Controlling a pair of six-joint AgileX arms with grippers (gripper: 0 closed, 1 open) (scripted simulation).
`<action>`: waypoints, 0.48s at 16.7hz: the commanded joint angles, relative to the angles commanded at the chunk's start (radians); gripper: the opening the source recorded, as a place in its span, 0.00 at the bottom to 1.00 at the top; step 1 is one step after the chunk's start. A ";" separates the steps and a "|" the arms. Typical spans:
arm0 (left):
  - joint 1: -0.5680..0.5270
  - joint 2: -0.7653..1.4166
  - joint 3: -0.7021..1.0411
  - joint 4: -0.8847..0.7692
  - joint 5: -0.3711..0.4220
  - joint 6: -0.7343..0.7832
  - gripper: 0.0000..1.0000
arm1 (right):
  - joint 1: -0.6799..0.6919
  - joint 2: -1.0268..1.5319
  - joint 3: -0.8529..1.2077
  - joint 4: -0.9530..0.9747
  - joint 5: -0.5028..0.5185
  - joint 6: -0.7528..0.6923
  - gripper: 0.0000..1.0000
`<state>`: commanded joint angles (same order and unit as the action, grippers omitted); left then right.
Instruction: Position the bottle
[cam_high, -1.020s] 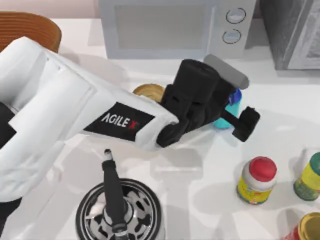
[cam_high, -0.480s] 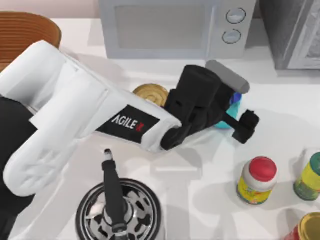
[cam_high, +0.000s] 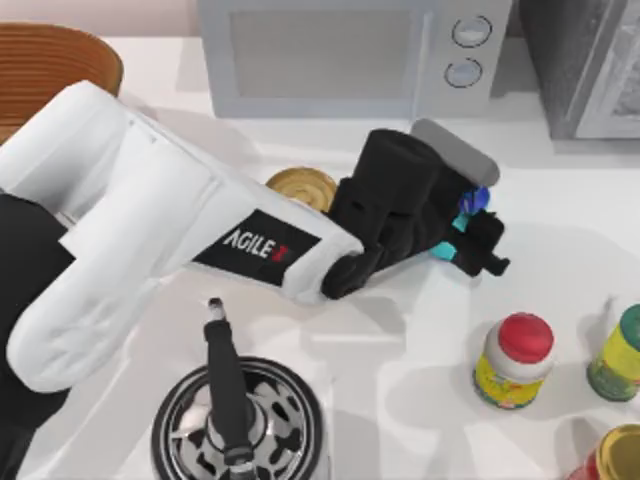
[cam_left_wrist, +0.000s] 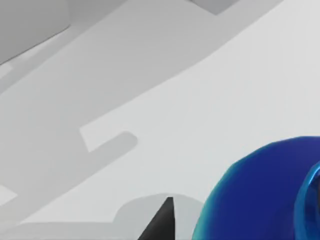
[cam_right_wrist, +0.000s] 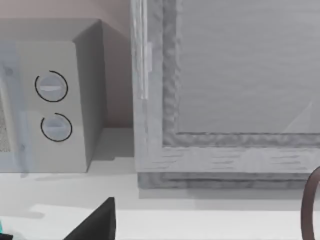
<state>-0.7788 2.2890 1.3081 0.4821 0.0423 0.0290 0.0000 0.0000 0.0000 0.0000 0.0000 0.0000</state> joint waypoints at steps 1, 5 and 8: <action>0.000 0.000 0.000 0.000 0.000 0.000 0.17 | 0.000 0.000 0.000 0.000 0.000 0.000 1.00; 0.000 0.000 0.000 0.000 0.000 0.000 0.00 | 0.000 0.000 0.000 0.000 0.000 0.000 1.00; 0.000 0.000 0.000 0.000 0.000 0.000 0.00 | 0.000 0.000 0.000 0.000 0.000 0.000 1.00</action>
<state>-0.7788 2.2890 1.3081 0.4821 0.0423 0.0290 0.0000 0.0000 0.0000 0.0000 0.0000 0.0000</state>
